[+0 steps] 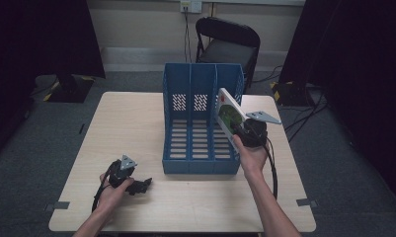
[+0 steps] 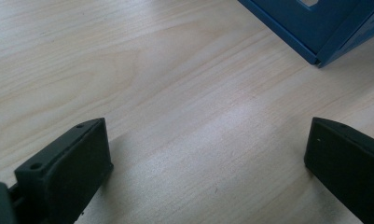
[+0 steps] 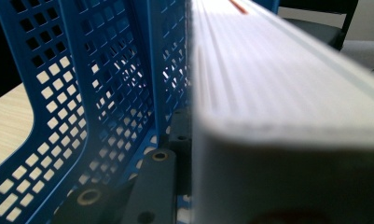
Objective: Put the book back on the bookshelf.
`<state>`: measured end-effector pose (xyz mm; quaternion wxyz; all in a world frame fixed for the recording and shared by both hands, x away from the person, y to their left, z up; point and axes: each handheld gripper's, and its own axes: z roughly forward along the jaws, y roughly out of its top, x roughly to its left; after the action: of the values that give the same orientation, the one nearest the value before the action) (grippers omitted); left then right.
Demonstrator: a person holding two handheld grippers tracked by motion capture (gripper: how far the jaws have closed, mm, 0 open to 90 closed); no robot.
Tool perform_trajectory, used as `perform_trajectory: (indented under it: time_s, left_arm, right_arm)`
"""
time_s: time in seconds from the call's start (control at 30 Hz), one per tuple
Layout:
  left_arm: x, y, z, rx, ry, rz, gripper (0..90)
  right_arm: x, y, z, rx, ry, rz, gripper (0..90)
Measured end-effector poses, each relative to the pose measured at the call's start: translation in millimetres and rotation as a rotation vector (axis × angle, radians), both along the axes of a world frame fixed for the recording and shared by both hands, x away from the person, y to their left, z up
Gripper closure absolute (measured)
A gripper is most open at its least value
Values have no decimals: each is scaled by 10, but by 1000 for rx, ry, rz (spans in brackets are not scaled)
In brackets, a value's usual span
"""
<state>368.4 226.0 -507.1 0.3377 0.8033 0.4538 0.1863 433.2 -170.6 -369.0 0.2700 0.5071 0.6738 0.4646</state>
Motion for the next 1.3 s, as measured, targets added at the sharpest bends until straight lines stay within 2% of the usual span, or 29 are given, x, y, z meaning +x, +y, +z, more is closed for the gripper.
perform_trajectory:
  time_s: [0.17,0.5,0.8,0.97,1.3]
  left_arm:
    - [0,0,0,0,0,0,0]
    - [0,0,0,0,0,0,0]
    - [1,1,1,1,0,-2,0]
    - [1,0,0,1,0,-2,0]
    - [1,0,0,0,0,-2,0]
  right_arm:
    - [61,57,-56,0,4,-14,765]
    - [119,142,-235,-39,15,-16,765]
    - [117,125,-393,-64,56,-27,765]
    - [121,160,-462,-79,73,-10,765]
    - [151,146,-510,-89,108,0,764]
